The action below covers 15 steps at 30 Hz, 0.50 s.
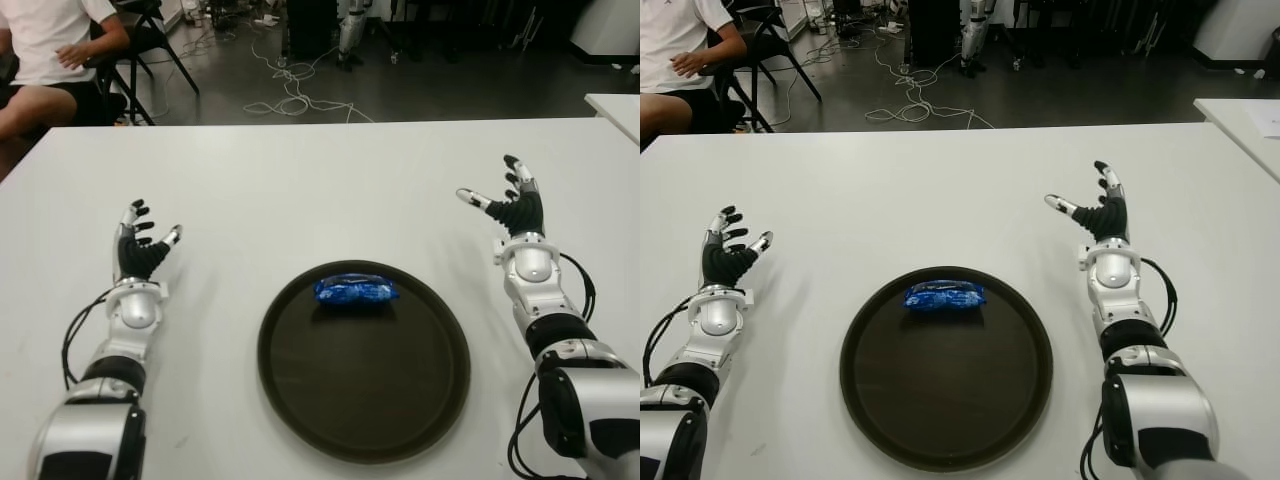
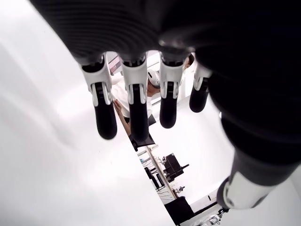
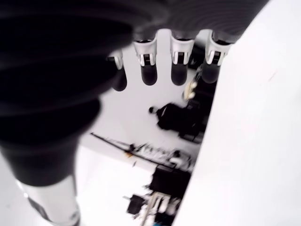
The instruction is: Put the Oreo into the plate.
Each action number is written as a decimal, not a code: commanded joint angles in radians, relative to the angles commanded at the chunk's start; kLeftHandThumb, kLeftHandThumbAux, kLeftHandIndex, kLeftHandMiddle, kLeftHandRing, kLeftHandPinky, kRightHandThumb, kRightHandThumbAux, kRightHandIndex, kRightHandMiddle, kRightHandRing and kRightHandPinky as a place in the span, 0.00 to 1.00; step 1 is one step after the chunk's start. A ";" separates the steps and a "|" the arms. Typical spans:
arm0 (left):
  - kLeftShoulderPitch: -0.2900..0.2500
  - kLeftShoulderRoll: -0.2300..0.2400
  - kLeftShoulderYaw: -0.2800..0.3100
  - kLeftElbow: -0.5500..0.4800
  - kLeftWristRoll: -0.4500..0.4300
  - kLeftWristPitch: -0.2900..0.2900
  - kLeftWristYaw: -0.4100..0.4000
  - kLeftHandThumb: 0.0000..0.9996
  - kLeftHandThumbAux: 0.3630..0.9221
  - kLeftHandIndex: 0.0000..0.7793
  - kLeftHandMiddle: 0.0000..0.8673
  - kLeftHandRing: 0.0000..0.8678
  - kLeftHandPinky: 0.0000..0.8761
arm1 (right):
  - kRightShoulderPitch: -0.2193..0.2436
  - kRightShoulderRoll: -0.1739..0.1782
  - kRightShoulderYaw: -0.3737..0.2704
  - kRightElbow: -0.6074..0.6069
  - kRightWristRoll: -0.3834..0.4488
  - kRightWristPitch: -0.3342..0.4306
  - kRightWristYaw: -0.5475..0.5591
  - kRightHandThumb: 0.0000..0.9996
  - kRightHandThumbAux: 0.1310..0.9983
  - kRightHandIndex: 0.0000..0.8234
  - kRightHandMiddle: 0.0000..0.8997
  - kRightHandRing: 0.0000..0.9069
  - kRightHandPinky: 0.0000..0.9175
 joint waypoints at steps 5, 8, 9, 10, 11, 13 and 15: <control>0.002 0.003 -0.003 -0.006 0.005 0.006 0.005 0.22 0.60 0.11 0.19 0.22 0.24 | -0.018 -0.008 0.010 0.054 -0.016 0.030 -0.027 0.00 0.70 0.18 0.10 0.08 0.05; 0.004 0.002 -0.004 -0.009 0.007 0.012 0.011 0.22 0.61 0.11 0.18 0.21 0.22 | -0.019 -0.007 0.005 0.063 -0.011 0.029 -0.028 0.00 0.70 0.18 0.10 0.09 0.06; 0.005 0.002 -0.004 -0.010 0.008 0.014 0.014 0.21 0.61 0.11 0.18 0.21 0.23 | -0.019 -0.008 0.003 0.066 -0.009 0.029 -0.027 0.00 0.70 0.19 0.10 0.09 0.06; 0.005 0.002 -0.004 -0.011 0.008 0.015 0.015 0.21 0.61 0.11 0.19 0.21 0.23 | -0.019 -0.008 0.003 0.068 -0.008 0.028 -0.027 0.00 0.71 0.19 0.11 0.09 0.06; 0.006 0.001 -0.004 -0.012 0.008 0.017 0.018 0.21 0.62 0.11 0.19 0.21 0.24 | -0.019 -0.007 0.002 0.069 -0.007 0.026 -0.027 0.00 0.71 0.19 0.11 0.09 0.05; 0.006 0.001 -0.004 -0.013 0.009 0.018 0.021 0.20 0.62 0.11 0.20 0.22 0.25 | -0.018 -0.005 0.000 0.070 -0.005 0.023 -0.028 0.00 0.71 0.20 0.10 0.09 0.05; 0.008 0.000 -0.004 -0.014 0.008 0.017 0.023 0.20 0.62 0.12 0.21 0.24 0.27 | -0.018 -0.003 0.000 0.070 -0.005 0.021 -0.030 0.00 0.70 0.20 0.10 0.09 0.04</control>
